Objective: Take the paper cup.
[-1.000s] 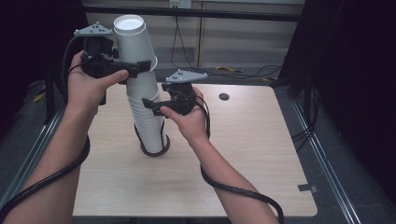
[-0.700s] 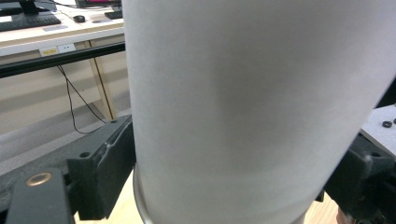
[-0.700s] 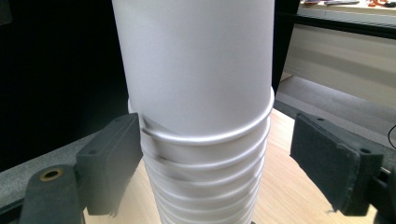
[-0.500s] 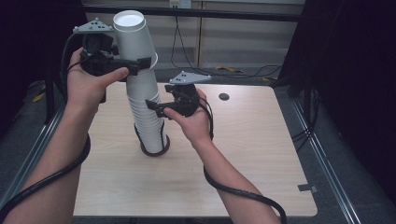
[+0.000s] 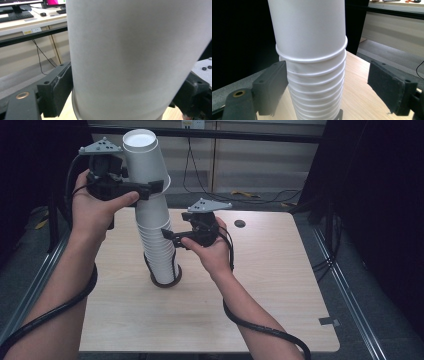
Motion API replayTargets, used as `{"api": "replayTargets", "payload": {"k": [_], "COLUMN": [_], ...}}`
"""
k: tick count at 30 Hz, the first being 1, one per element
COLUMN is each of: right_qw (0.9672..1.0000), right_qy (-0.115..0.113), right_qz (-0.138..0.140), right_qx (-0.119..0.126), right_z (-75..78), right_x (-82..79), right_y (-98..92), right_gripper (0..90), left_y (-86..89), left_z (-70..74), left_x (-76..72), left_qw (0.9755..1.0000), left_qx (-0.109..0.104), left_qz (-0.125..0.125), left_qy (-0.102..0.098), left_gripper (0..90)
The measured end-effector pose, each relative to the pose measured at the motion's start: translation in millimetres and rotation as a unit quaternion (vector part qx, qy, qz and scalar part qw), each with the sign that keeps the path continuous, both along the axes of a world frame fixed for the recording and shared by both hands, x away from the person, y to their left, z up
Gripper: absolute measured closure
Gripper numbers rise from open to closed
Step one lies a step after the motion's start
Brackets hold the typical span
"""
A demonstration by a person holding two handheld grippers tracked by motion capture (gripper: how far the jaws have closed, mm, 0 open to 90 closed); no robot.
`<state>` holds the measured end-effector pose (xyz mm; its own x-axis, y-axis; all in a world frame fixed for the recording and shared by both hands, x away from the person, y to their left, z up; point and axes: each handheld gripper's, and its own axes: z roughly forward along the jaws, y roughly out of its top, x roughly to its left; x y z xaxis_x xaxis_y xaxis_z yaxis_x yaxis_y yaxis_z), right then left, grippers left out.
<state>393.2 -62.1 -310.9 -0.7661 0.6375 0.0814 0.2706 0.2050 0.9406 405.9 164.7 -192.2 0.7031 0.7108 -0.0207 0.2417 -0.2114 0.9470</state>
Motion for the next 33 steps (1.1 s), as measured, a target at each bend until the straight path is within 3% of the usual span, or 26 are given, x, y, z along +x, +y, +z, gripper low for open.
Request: {"api": "replayTargets", "payload": {"k": [15,33], "right_qw": [1.0000,1.0000], "right_qy": [0.000,0.005], "right_qz": [-0.003,-0.002], "right_qx": [-0.002,-0.005], "right_z": [-3.0,-5.4], "right_x": [-1.6,-1.2], "right_y": [-11.1,-14.2], "right_gripper": [16.0,15.9], "left_y": [-3.7,25.0], "left_z": [5.6,8.7], "left_x": [-4.5,-21.1], "left_qw": [0.9999,0.9999], "left_qx": [0.005,0.004], "left_qz": [-0.002,-0.010], "left_qy": [-0.013,-0.003], "left_gripper": [15.2,15.3]}}
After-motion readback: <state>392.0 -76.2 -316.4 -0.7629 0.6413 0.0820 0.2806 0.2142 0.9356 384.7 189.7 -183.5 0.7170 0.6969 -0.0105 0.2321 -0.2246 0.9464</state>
